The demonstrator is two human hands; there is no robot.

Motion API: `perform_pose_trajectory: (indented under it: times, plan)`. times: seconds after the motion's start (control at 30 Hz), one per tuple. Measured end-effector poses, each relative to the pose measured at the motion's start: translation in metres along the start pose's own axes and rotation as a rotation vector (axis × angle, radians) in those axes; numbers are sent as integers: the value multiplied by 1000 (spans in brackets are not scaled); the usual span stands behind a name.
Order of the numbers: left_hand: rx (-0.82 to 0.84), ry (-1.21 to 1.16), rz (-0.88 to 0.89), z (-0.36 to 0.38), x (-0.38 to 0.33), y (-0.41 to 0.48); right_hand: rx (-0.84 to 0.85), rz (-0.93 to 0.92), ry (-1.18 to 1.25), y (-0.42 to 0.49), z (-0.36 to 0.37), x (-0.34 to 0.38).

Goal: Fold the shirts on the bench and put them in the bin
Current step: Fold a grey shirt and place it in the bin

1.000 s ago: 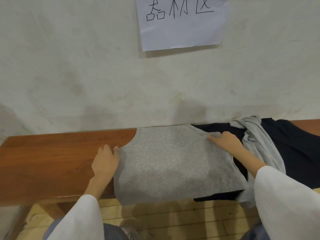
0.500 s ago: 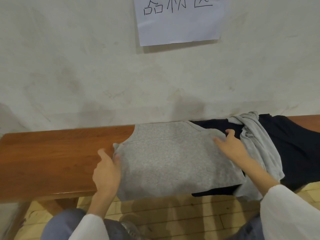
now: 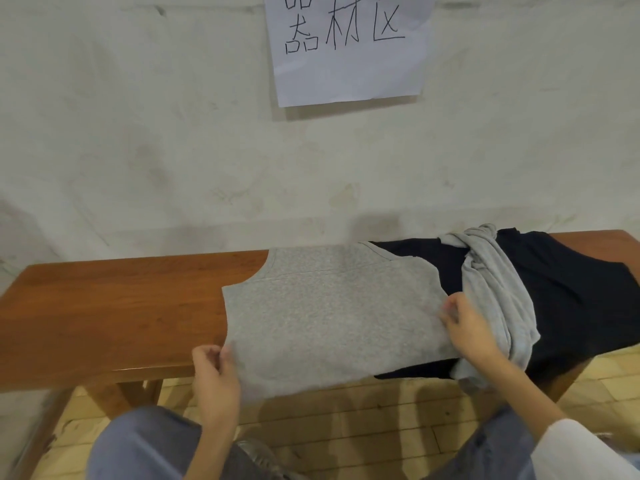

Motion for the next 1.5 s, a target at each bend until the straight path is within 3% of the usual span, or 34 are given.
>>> perform_pose_trajectory:
  times: [0.13, 0.23, 0.4, 0.53, 0.6, 0.7, 0.8, 0.87, 1.03, 1.1, 1.17, 1.23, 1.3, 1.4, 1.5]
  plan:
    - [-57, 201, 97, -30, -3, 22, 35, 8, 48, -15, -2, -10]
    - [28, 392, 82, -30, 15, 32, 55, -33, -3, -28, 2, -11]
    - [53, 621, 306, -9, 8, 42, -116, -138, -123, -13, -16, 14]
    - [109, 696, 577, 46, -35, 82, 45, -184, -234, 52, 8, 62]
    - [214, 785, 658, 86, -55, 103, 121, -311, -313, 79, 31, 94]
    - [357, 1006, 619, 140, -70, 145, 212, -424, -477, 125, 69, 130]
    - [545, 1136, 434, 170, -81, 185, 350, -287, -403, 162, 92, 151]
    - [680, 1100, 300, 185, -81, 208, 492, -142, -395, 187, 110, 150]
    - [974, 961, 23, 213, -75, 238, 831, 93, -640, 231, 156, 132]
    - [1015, 931, -14, 220, -74, 248, 910, 205, -527, 226, 159, 139]
    - [1031, 644, -158, 229, -67, 261, 952, 269, -373, 225, 163, 146]
    - [946, 236, -348, 233, -62, 269, 907, 271, -130, 234, 169, 149]
    - [735, -45, -374, 234, -60, 282, 741, 299, 163, 251, 169, 156]
    - [357, -124, -146, 224, -77, 304, 408, 177, 351, 275, 150, 171]
    - [240, -221, -55, 220, -101, 310, 246, 147, 499, 286, 136, 186]
Point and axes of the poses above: each hand's wrist, its own y-axis towards the middle knuckle, its own z-axis out of the palm, x = y × z, the point moved 5 cm from there along y, towards the middle knuckle, and after that the axes turned 2 degrees about z, right-handed, at the moved point
